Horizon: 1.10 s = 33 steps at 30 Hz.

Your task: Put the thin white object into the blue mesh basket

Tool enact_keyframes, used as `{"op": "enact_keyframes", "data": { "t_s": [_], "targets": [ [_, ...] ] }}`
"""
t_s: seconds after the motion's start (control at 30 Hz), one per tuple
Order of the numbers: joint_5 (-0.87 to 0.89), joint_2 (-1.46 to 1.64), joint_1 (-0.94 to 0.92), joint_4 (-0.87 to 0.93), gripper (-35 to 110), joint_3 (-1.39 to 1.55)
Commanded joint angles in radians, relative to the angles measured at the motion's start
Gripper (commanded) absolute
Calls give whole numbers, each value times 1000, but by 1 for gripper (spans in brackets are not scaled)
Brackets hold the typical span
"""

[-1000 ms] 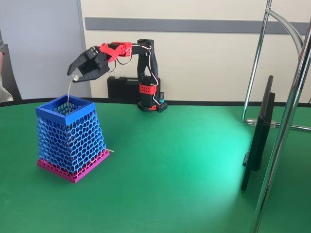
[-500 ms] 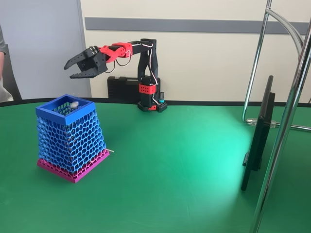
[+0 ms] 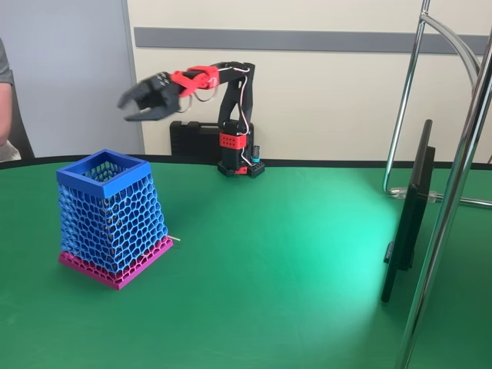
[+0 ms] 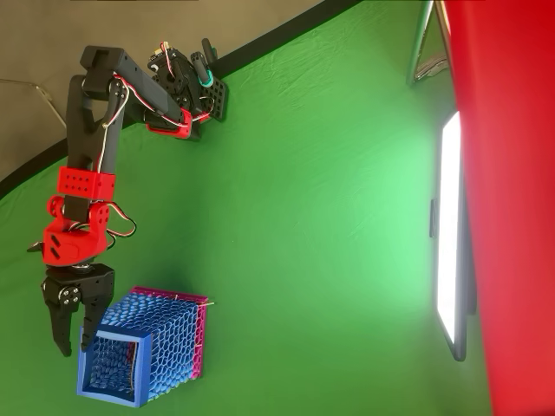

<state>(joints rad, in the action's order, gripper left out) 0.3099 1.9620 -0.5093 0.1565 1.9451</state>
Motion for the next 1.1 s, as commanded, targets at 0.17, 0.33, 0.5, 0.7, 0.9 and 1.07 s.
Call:
{"op": "enact_keyframes", "data": {
  "t_s": [0.17,0.33,0.5,0.7,0.9,1.07],
  "targets": [
    [-279,474,147,87,0,413],
    [-334,749,213,241,0,618],
    [-390,994,287,403,0,787],
    [-430,1195,351,623,0,963],
    [-428,1353,370,695,1,1138],
    [-436,1364,383,713,1,1138]
  ]
}}
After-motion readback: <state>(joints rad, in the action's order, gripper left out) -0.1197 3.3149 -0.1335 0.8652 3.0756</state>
